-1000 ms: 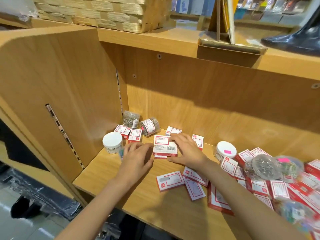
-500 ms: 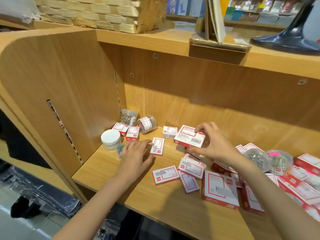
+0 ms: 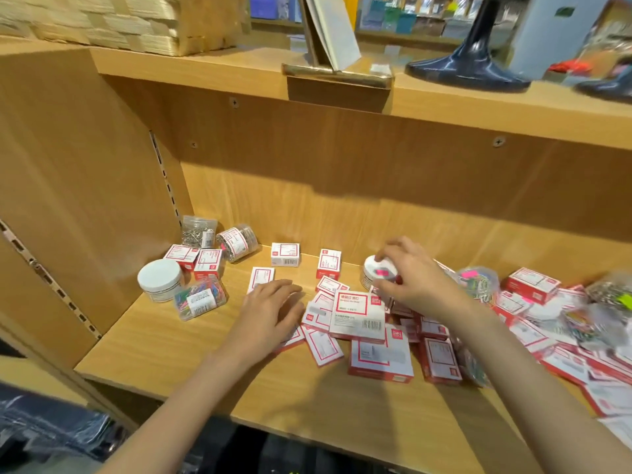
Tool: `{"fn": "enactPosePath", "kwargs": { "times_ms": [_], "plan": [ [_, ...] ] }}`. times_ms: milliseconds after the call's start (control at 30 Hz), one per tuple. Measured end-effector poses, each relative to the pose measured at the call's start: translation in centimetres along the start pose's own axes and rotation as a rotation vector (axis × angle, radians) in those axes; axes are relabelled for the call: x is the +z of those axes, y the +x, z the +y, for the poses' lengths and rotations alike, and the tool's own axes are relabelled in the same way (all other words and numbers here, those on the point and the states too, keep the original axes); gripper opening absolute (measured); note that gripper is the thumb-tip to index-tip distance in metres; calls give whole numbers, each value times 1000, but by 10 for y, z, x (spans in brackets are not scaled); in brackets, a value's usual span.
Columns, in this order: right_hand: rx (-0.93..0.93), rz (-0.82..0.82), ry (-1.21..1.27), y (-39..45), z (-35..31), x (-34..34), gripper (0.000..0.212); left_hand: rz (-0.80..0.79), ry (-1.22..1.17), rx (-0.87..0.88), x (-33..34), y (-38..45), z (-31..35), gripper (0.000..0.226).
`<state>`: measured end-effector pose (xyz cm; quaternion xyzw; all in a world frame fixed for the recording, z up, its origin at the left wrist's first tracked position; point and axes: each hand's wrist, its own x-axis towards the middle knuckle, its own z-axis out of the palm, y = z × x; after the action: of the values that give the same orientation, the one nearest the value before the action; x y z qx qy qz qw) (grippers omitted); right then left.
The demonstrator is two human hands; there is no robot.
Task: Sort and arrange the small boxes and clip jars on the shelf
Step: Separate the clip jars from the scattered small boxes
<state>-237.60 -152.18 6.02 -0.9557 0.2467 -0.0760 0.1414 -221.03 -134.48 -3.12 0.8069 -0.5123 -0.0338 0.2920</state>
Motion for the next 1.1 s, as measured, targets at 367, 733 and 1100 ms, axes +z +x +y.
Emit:
{"fn": "enactPosePath", "kwargs": {
  "times_ms": [367,733,1100],
  "plan": [
    [199,-205,-194,-31,48,-33,82,-43,-107,84,6,18,36,43],
    [167,13,296,-58,50,-23,71,-131,-417,242,47,48,134,85],
    [247,199,33,-56,94,-23,59,222,-898,-227,38,48,123,51]
  ]
}}
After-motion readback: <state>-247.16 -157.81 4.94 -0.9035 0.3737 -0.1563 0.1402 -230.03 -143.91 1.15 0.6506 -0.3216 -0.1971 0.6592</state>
